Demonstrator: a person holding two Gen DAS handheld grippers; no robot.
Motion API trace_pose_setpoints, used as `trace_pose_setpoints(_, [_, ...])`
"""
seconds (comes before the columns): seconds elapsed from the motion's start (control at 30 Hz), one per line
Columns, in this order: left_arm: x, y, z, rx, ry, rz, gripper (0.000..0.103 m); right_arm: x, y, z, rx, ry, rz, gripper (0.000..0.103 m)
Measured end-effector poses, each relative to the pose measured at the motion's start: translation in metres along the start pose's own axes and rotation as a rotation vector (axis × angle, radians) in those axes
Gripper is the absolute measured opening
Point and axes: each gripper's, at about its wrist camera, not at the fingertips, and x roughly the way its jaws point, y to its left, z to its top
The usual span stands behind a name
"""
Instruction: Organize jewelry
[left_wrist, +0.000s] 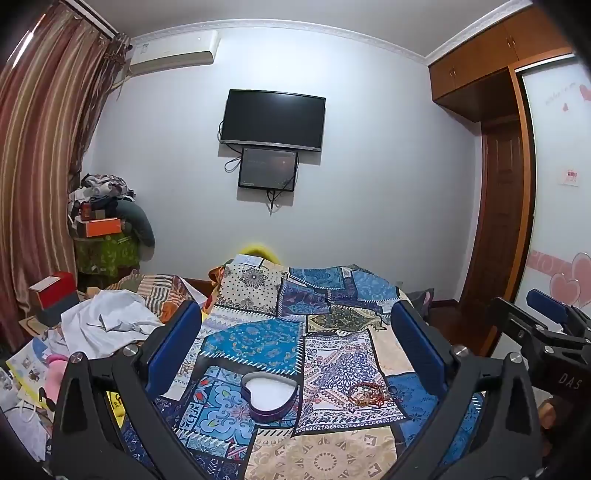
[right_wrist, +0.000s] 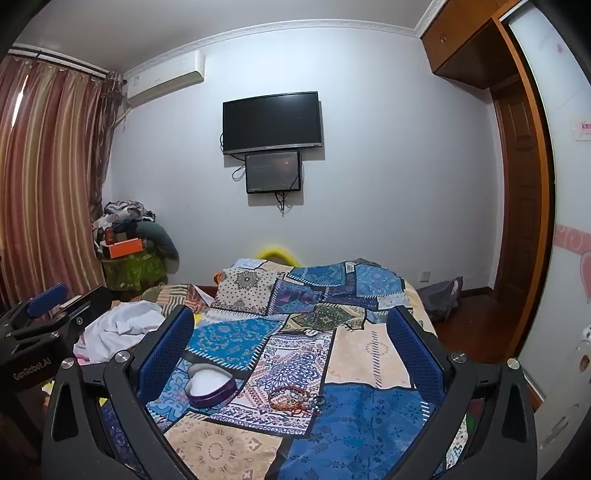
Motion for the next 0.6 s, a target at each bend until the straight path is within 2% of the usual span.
trace_pose_setpoints(0.6, [0.0007, 0.0042, -0.0018, 0.003, 0.003, 0.003, 0.103, 0.0023, 0.0018, 0.0024, 0.000, 0.003, 0.002, 0.103])
